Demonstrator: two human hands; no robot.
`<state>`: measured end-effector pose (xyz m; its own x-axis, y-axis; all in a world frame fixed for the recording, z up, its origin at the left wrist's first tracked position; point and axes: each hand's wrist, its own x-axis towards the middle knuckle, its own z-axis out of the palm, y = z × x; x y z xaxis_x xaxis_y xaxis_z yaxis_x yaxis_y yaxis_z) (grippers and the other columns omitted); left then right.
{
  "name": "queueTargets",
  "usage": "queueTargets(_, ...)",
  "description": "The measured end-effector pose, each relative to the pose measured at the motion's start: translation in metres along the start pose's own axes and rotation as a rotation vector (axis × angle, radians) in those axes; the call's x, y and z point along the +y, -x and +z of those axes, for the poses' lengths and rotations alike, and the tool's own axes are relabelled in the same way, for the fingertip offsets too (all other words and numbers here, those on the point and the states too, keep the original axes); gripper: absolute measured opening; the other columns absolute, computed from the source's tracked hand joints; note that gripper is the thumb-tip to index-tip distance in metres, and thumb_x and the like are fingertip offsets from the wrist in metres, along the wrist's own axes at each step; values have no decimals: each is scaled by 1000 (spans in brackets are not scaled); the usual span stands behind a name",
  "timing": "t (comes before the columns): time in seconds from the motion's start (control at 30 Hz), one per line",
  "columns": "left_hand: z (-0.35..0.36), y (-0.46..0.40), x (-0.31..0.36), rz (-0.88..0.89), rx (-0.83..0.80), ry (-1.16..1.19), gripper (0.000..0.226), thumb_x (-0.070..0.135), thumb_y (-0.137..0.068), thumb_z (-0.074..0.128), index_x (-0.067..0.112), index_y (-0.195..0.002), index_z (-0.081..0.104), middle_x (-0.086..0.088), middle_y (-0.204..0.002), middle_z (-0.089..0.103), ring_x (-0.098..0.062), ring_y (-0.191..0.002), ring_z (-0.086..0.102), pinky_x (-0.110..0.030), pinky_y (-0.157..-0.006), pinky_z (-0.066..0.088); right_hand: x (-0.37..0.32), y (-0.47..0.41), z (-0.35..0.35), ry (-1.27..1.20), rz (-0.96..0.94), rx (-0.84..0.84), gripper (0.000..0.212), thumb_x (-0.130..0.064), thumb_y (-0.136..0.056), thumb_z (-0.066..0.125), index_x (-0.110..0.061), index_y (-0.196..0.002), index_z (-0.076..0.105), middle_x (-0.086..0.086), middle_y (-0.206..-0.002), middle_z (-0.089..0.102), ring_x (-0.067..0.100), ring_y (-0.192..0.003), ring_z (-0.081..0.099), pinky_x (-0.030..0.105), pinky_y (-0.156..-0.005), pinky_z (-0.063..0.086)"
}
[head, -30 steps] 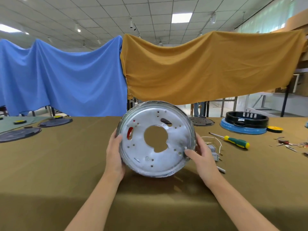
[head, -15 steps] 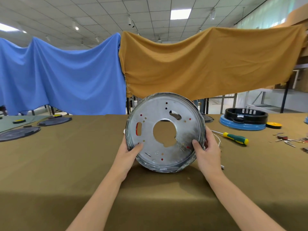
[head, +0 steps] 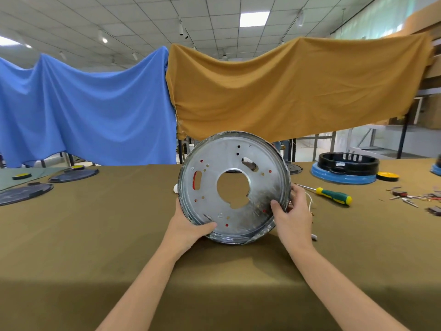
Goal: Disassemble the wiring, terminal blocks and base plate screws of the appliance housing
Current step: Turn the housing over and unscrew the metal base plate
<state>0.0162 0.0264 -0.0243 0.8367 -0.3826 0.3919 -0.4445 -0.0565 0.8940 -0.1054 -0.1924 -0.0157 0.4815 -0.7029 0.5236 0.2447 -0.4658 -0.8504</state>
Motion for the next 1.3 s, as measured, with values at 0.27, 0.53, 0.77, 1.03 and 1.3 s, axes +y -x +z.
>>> queueTargets(0.27,-4,1,7,-42,86,227,60,4,-80,78,32,-125,51,4,-118,66,-15,-101,69,-38,-67,61,-4,1,2,-152,181,-168,68,-3,-85,75,-37,-133,42,-7,-107,57,14,-90,67,32,-59,62)
queueTargets(0.53,-3,4,15,13,91,205,50,3,-90,67,22,-134,54,12,-108,72,-12,-94,72,-18,-72,57,-18,-12,0,-33,173,-39,31,-33,-92,68,-23,-117,53,0,-108,62,20,-97,65,35,-73,57)
queueTargets(0.77,-2,6,19,52,70,189,49,0,-92,63,21,-134,53,4,-112,71,-13,-98,71,-24,-84,57,-68,-74,-6,141,-72,-84,11,-33,-97,61,-23,-102,62,8,-95,62,11,-73,53,19,-55,40)
queueTargets(1.03,-7,2,24,-22,204,296,44,0,-90,64,22,-127,57,-2,-103,73,-16,-90,71,-28,-71,57,-74,-86,-7,293,26,-195,15,-24,-95,64,-10,-91,60,9,-82,61,17,-68,51,29,-58,41)
queueTargets(1.3,-17,-21,48,-465,182,319,10,3,-82,61,11,-86,64,-6,-69,58,-16,-53,49,-21,-48,39,-65,-92,-6,570,417,-462,13,3,-85,57,-5,-76,52,8,-65,47,23,-58,47,30,-52,40)
